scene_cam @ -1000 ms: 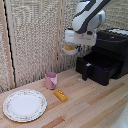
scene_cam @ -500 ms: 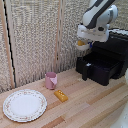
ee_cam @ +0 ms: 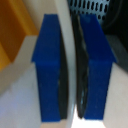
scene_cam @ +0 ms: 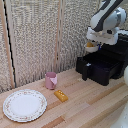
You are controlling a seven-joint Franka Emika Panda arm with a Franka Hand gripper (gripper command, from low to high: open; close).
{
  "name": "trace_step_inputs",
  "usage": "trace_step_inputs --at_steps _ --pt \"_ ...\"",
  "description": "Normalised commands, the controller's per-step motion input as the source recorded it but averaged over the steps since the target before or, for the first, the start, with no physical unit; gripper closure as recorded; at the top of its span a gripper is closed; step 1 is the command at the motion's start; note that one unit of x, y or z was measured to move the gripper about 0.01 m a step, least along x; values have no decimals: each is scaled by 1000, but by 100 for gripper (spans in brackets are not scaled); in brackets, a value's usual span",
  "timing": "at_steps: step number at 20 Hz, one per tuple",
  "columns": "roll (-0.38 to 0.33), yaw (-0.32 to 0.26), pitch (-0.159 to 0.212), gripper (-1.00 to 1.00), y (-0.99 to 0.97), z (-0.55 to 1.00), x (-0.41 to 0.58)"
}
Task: Please go towards the air fryer and gently seize its handle using your gripper. Slowly reveal the interior of the air fryer by pulling the handle outward. Head to the bowl filled with hot dogs and firmly but gently grasp it. Carefully place it inside the now-open air fryer.
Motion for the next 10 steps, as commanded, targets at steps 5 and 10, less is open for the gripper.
trace_step_inputs --at_steps 5,10 --pt "74 -37 0 100 -342 -391 335" --pt "41 -44 6 100 -244 -321 247"
